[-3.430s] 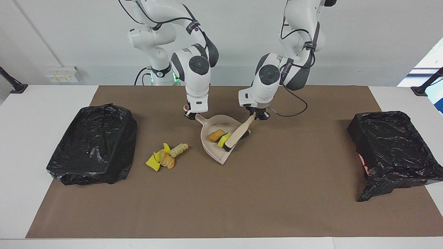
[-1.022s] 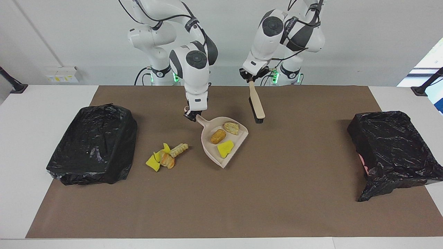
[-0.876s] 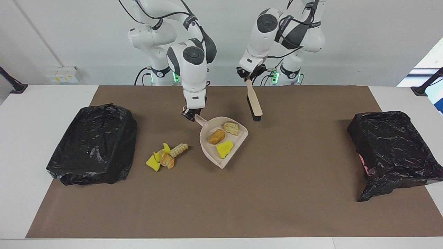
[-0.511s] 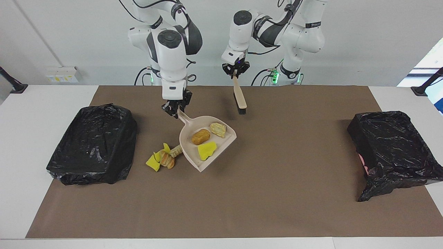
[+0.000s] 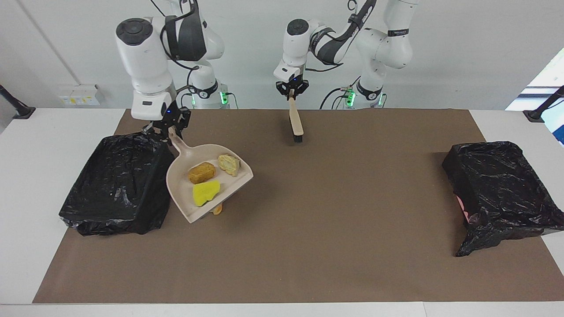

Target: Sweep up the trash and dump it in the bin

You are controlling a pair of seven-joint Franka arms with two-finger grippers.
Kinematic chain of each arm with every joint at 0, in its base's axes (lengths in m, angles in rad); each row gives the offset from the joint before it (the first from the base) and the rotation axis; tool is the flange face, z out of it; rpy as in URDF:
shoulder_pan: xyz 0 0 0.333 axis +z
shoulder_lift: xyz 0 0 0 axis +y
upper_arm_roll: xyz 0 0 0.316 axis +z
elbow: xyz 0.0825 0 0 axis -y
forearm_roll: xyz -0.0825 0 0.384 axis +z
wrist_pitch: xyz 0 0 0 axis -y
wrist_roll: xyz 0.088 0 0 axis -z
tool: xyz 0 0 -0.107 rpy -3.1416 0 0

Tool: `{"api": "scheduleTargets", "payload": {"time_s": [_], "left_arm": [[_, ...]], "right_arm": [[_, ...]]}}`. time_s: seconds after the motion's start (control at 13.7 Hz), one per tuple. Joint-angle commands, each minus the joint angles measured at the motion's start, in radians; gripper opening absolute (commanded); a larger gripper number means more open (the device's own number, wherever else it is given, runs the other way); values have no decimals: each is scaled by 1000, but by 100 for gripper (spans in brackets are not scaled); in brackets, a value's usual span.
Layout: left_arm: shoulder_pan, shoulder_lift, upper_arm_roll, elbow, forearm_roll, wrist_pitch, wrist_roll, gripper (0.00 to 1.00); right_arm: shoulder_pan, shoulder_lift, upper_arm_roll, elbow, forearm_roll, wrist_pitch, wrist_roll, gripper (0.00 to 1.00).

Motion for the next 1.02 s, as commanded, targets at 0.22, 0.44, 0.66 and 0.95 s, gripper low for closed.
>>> {"api": "scheduleTargets", "payload": {"time_s": [0.22, 0.44, 0.66, 0.95], "left_arm": [[-20, 4, 15, -25, 15, 33, 52, 0], [-17, 8, 15, -25, 6, 34, 52, 0], [-10, 11, 15, -22, -2, 37, 50, 4], [32, 42, 21, 5, -2, 27, 105, 60]], "right_arm": [[-175, 13, -76, 45, 12, -33, -307, 0], [-237, 20, -81, 76, -106, -21, -460, 0], [-286, 57, -99, 84, -161, 16, -652, 0], [-295, 88, -169, 84, -204, 157, -881, 0]]}}
